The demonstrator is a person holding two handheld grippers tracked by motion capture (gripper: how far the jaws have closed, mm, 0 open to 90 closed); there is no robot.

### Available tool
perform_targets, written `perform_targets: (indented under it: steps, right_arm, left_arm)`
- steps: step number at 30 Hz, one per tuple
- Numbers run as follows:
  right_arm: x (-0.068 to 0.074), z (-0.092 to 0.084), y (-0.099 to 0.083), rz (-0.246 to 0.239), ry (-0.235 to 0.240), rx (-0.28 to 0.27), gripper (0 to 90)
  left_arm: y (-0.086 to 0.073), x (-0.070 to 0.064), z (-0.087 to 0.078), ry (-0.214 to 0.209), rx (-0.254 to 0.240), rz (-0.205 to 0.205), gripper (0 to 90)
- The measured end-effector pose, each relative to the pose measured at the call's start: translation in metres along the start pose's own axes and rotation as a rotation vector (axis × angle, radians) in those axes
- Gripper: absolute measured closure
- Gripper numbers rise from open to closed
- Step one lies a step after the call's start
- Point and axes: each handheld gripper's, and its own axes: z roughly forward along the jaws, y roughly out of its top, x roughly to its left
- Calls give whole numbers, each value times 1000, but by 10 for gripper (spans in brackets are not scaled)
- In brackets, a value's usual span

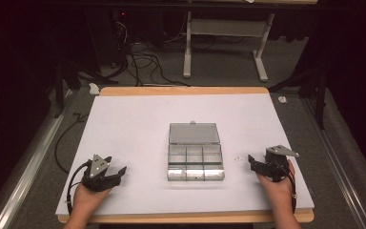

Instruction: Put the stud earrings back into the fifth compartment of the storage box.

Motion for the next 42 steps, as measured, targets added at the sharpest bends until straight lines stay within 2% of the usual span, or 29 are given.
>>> perform_targets:
  steps: [3, 5, 9, 12, 16, 19, 22, 26, 30, 33, 38, 42]
  right_arm:
    - [1, 2, -3, -15, -1, 15, 238]
    - [2, 0, -3, -25, -6, 2, 254]
    - [4, -2, -5, -22, -4, 2, 269]
    - [4, -3, -5, -17, -2, -2, 285]
    - [5, -4, -4, -12, 9, -12, 326]
    - [7, -4, -1, -32, 8, -32, 361]
    - [11, -2, 4, -28, 38, -37, 409]
    - [16, 0, 10, -43, 33, -39, 416]
    - [23, -2, 12, -63, 27, -37, 416]
    - [25, -2, 12, -58, 45, -11, 422]
    - [29, -2, 11, -85, 48, 55, 433]
    - [29, -3, 10, -100, 63, 116, 446]
  left_arm:
    - [0, 0, 0, -12, 1, 5, 323]
    - [0, 0, 0, -14, -3, 4, 330]
    - [-2, 2, -3, -39, -28, -21, 353]
    - [-2, 3, -3, -62, -28, -27, 362]
    - [-2, 2, -5, -77, -42, -5, 369]
    - [-1, 0, -9, -92, -61, 16, 369]
    - [-2, 0, -12, -110, -66, 11, 383]
    - [0, -1, -15, -103, -79, -1, 381]
    - [2, -1, -10, -105, -81, -10, 382]
    - [2, 0, -5, -93, -77, -17, 382]
    - [1, 3, -2, -108, -80, -58, 412]
    - [2, 5, 1, -122, -52, -80, 401]
